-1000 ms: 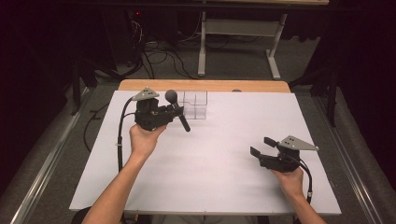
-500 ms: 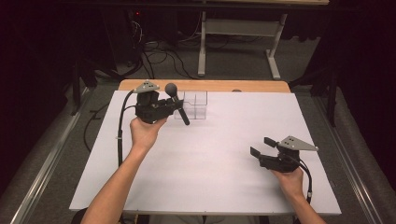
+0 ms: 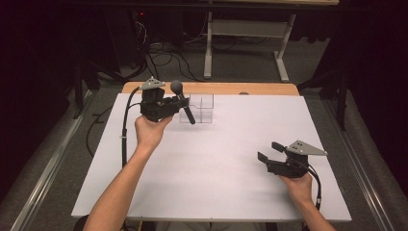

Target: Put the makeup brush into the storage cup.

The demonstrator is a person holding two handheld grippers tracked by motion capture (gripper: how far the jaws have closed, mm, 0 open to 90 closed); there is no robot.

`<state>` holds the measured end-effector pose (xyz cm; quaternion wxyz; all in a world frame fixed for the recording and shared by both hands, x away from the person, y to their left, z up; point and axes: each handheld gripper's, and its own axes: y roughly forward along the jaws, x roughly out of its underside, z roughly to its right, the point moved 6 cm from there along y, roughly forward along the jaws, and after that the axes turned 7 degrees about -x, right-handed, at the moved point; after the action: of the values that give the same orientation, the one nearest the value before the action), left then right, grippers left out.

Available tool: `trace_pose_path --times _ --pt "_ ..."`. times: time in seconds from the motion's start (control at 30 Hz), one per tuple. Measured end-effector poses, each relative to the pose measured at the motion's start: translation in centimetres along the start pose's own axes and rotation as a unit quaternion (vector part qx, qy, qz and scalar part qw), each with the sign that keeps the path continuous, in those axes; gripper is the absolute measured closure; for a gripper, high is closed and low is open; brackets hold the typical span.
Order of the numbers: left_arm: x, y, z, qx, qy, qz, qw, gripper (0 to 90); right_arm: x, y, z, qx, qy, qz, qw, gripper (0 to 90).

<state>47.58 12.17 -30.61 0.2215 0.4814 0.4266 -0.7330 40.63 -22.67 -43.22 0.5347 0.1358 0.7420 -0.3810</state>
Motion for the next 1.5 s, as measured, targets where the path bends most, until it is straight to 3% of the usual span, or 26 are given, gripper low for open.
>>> trace_pose_path --times 0.87,1.5 --pt "-2.8 1.7 -1.3 -0.036 -0.008 0.003 0.9993 70.4 -0.1 -0.1 0.0 0.002 -0.004 0.002 1.0 27.8" --pt "-3.6 3.7 -1.8 -0.05 -0.01 -0.01 0.9987 70.5 -0.1 -0.2 0.1 0.004 -0.002 0.007 1.0 27.9"
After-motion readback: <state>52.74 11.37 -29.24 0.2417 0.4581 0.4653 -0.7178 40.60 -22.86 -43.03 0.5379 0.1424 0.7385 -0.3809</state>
